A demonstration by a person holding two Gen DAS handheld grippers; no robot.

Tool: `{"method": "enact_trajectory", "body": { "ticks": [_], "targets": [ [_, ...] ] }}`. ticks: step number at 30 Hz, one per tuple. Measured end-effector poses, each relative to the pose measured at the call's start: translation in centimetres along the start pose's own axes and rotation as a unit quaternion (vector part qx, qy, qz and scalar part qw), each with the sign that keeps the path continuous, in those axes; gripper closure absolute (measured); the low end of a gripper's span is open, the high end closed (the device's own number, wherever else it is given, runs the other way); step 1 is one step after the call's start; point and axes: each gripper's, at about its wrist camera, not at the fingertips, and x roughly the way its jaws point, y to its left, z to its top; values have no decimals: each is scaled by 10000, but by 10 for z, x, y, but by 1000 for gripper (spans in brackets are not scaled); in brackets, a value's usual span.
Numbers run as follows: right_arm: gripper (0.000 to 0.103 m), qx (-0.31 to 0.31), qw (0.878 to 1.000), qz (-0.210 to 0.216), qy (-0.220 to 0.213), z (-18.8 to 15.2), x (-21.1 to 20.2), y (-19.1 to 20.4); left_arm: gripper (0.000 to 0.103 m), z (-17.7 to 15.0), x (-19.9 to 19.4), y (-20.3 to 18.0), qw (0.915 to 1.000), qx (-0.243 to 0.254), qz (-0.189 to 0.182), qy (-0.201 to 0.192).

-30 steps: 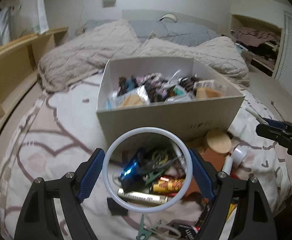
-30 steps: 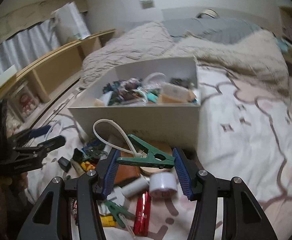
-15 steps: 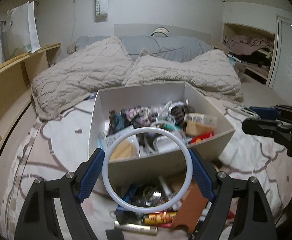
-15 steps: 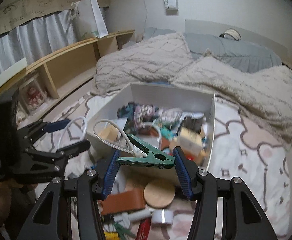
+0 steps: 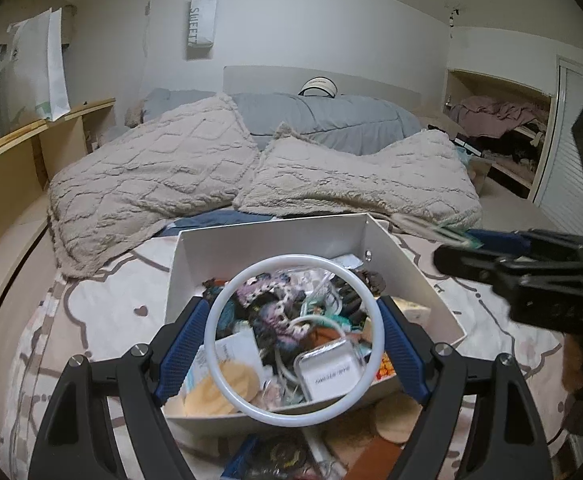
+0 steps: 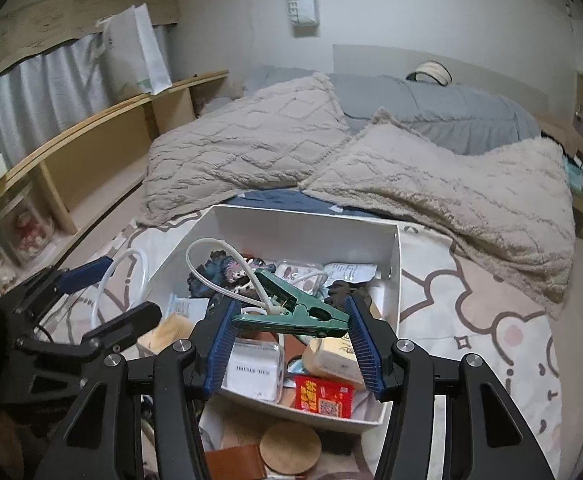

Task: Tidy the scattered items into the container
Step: 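Lower the ring and clothespin into the box and open both tools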

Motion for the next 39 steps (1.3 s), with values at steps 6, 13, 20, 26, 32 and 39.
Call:
{"method": "enact_trajectory", "body": {
  "ticks": [6, 13, 20, 26, 32, 39],
  "targets": [
    [48, 117, 9999, -61, 78, 6, 16, -2, 19, 0, 25, -1, 9997, -103, -211, 39],
    [48, 325, 9990, -175, 256, 9, 37, -9, 19, -11, 55, 1, 9988, -345, -313, 130],
    [48, 461, 9977, -336, 364, 8, 45, -20, 19, -16, 81, -4, 9982, -461, -278, 271],
    [48, 753, 9948, -387, 566, 8, 61, -31, 19, -22, 105, -12, 9972, -474, -163, 549],
    [48, 968, 9924, -439, 619, 13, 71, -37, 19, -28, 117, -13, 9959, -456, -196, 754],
    [48, 1216, 9892, -439, 690, 22, 88, -39, 2, -38, 120, -8, 9936, -482, -272, 983]
  ]
}}
